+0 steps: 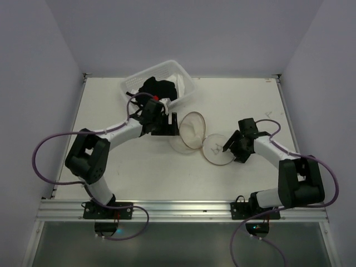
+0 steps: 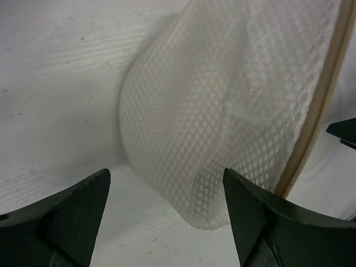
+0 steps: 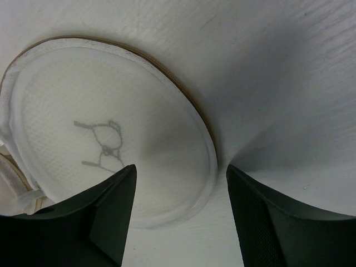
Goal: Unzip the laundry bag and remove the bra
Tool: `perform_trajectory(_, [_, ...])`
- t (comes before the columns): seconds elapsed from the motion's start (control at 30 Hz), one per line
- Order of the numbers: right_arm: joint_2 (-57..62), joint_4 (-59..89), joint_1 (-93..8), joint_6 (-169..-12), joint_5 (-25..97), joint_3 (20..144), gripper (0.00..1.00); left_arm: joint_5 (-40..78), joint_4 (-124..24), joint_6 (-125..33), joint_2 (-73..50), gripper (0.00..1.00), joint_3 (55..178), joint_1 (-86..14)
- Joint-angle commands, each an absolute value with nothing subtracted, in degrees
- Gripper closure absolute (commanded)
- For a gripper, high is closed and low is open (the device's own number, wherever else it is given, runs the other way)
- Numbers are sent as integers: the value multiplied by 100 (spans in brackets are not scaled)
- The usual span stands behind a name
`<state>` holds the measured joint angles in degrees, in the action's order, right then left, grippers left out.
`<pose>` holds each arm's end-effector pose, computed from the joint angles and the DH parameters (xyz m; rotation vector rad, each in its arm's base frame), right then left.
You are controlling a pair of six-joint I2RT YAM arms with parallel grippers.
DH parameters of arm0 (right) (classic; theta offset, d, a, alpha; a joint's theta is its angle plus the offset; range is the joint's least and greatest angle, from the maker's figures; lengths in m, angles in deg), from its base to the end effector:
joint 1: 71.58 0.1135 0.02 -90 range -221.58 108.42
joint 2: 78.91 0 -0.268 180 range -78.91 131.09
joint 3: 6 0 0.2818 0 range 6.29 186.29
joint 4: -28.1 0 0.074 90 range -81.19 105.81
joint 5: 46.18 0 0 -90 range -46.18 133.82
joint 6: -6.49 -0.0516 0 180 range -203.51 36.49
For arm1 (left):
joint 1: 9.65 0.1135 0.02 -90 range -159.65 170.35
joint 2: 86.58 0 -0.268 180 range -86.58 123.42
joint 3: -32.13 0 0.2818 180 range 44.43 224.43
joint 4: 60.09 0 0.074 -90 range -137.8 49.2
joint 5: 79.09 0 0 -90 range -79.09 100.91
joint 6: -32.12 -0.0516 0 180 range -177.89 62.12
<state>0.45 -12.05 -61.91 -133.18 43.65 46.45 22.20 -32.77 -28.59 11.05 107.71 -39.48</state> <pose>0.2669 0.0456 0.1337 0.9505 2.6139 0.2829 0.3402 -0.2067 0.1788 0.1047 2.5339 -0.6808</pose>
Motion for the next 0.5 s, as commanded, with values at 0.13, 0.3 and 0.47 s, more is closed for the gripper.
perform_trajectory(0.13, [353,-1170,-6209,-13457,4013,4786,42,1883,-4015,-2511,1871,25,10534,-3980])
perform_trajectory(0.3, [450,-1170,-6209,-13405,3846,4848,67,1663,-4059,-2519,2187,39,10288,-3989])
perform_trajectory(0.47, [451,-1327,-6218,-13308,3976,4944,100,1654,-4042,-2484,2066,62,10050,-3998])
